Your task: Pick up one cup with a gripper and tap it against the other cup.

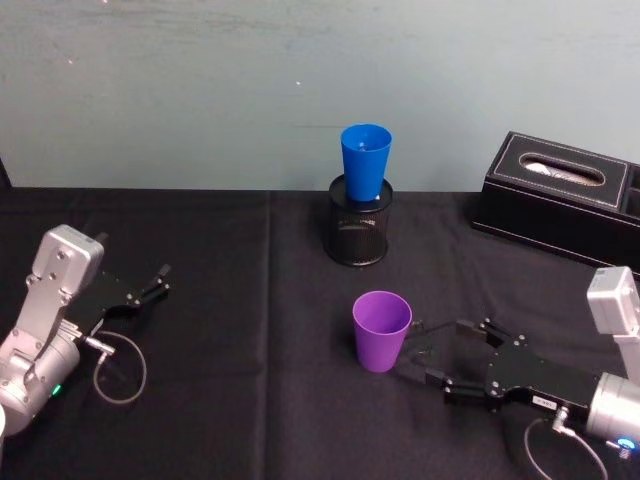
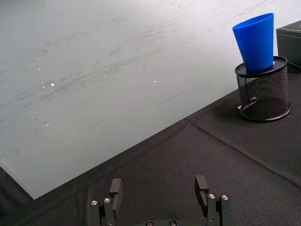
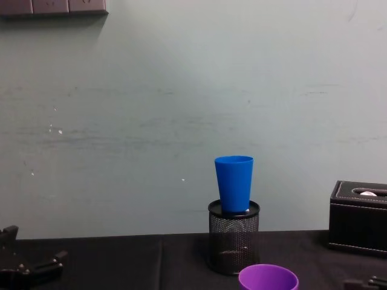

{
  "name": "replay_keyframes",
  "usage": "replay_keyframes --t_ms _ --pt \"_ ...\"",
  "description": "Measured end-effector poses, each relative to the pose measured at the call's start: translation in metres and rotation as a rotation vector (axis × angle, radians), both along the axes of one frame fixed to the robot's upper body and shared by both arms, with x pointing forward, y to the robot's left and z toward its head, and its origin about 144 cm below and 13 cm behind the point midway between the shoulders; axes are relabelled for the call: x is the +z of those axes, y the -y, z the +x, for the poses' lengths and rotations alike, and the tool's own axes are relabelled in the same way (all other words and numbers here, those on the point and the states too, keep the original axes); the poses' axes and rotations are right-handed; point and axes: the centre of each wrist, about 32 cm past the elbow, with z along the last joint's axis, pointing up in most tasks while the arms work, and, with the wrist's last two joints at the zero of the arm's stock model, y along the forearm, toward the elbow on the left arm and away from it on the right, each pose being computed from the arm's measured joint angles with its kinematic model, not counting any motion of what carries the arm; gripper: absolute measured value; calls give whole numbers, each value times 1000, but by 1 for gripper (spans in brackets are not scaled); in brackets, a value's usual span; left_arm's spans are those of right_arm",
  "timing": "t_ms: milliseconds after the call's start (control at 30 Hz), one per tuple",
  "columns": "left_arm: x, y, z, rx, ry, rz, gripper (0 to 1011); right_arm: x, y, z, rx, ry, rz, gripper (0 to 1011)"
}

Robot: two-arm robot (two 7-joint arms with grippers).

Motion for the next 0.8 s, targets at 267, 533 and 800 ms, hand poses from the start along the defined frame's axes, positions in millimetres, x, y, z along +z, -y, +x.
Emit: replay_keyframes --t_ms 267,533,800 --pt "0 0 0 0 0 0 1011 -4 -12 9 -4 -3 -16 1003" --pt "0 0 0 0 0 0 1012 -9 -29 22 17 36 -13 1003" --pt "0 0 0 0 0 0 1011 -14 -42 33 29 34 2 1003"
